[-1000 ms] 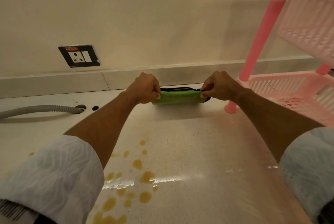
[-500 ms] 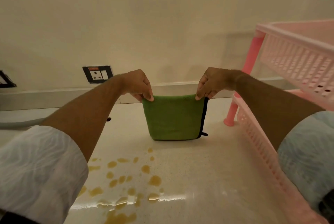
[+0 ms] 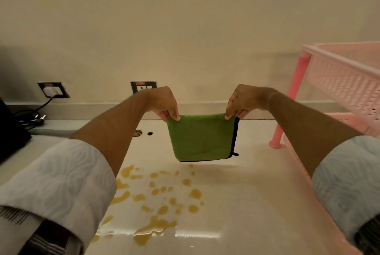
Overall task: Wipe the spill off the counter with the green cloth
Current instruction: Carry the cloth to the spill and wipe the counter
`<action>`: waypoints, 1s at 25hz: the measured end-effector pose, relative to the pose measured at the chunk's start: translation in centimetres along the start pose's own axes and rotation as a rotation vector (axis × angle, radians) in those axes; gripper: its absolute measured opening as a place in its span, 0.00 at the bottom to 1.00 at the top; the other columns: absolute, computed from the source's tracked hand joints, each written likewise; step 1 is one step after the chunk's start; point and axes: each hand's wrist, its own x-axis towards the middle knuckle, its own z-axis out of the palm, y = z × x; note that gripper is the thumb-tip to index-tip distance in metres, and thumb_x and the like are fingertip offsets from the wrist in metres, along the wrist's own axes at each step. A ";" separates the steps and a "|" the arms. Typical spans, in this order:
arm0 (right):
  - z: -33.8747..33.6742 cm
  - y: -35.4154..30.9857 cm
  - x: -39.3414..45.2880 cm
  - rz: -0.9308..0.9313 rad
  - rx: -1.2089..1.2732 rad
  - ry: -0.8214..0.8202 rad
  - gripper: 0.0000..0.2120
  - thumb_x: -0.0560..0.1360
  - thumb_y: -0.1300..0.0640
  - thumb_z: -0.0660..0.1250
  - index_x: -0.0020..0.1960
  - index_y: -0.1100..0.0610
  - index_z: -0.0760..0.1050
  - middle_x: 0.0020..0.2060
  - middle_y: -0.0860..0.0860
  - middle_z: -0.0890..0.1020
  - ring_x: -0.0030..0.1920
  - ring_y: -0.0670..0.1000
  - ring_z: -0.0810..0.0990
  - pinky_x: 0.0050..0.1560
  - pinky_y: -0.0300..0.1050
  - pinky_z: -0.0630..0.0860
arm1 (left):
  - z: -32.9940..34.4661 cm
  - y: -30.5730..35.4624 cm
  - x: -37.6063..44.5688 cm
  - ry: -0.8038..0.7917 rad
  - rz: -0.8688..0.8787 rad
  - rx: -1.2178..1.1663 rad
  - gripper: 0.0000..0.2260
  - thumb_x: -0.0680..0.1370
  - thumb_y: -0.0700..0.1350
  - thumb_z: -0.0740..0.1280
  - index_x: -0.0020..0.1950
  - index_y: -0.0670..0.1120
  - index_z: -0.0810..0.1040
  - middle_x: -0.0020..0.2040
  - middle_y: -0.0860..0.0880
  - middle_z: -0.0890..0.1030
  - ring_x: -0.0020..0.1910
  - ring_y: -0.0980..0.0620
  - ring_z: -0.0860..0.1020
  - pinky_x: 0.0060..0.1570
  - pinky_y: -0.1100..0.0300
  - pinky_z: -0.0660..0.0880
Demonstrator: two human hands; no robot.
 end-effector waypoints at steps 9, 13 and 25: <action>5.2 -7.1 -0.4 -0.109 -0.017 0.012 0.12 0.64 0.65 0.79 0.47 0.68 0.83 0.38 0.57 0.86 0.35 0.48 0.84 0.37 0.41 0.83 | -3.7 -5.3 -6.7 0.118 -0.096 -0.015 0.10 0.68 0.32 0.75 0.47 0.32 0.81 0.44 0.37 0.84 0.40 0.45 0.85 0.48 0.52 0.83; 8.9 -11.1 0.0 -0.145 -0.032 -0.012 0.12 0.65 0.65 0.78 0.47 0.68 0.83 0.36 0.56 0.86 0.34 0.48 0.84 0.38 0.41 0.83 | -6.1 -9.3 -9.7 0.160 -0.135 -0.005 0.12 0.68 0.33 0.76 0.49 0.32 0.81 0.47 0.36 0.84 0.44 0.43 0.84 0.52 0.51 0.81; 23.5 -25.0 3.4 -0.104 -0.005 0.091 0.08 0.65 0.65 0.79 0.41 0.65 0.83 0.34 0.54 0.85 0.32 0.46 0.84 0.30 0.36 0.79 | -15.4 -25.9 -14.7 0.236 -0.079 0.015 0.10 0.68 0.34 0.76 0.47 0.33 0.82 0.44 0.38 0.84 0.42 0.44 0.84 0.46 0.53 0.82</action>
